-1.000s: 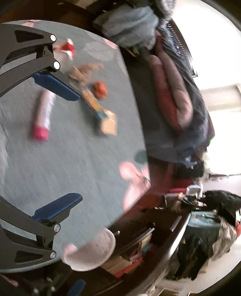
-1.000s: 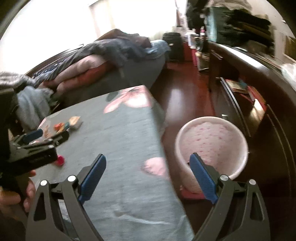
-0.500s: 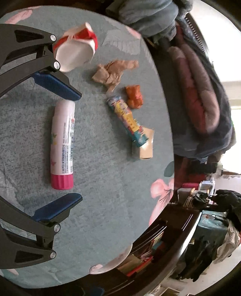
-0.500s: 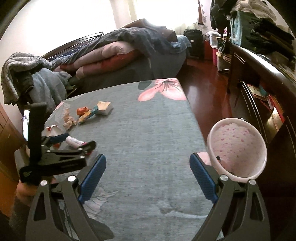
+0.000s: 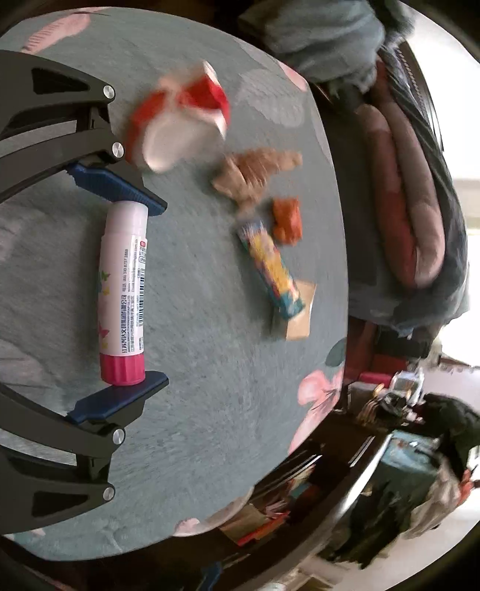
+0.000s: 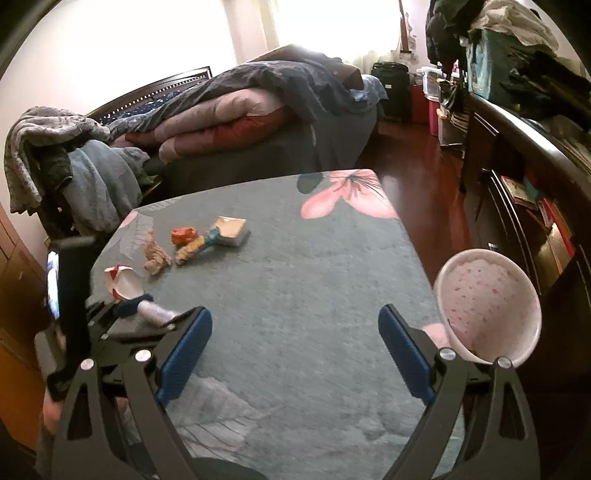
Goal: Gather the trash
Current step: 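Grasp the pink-capped white tube with the left tool while the right tool grasps the striped candy stick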
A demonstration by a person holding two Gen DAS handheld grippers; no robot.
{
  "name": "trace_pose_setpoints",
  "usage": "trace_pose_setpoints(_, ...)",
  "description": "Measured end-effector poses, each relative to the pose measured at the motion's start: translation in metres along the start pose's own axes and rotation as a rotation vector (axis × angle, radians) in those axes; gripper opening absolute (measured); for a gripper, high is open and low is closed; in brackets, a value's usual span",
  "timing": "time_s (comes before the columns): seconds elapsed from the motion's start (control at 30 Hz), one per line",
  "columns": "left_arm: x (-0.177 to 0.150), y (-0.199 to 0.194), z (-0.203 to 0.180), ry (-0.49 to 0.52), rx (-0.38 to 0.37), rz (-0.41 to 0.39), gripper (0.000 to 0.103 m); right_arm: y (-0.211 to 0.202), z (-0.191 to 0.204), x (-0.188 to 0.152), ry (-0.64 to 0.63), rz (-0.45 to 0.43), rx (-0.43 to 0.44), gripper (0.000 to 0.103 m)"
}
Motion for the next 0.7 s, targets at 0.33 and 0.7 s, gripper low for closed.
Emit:
trace_pose_setpoints(0.33, -0.005, -0.056, 0.078, -0.165, 0.043, -0.079, 0.086, 0.072, 0.070, 0.034, 0.041, 0.075, 0.122, 0.092)
trace_pose_setpoints(0.7, -0.002, -0.072, 0.122, -0.231, 0.043, -0.127, 0.086, 0.161, 0.100, 0.060, 0.200, 0.183, 0.122, 0.085)
Point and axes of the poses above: each gripper's, at about its wrist camera, not at the fingertips, and y roughly the way its jaws point, z to its left, x to its top, the point moved 6 cm from there along y, roughly the way its jaws point, and after that the axes turned 11 degrees about -y, right-handed, at the moved point
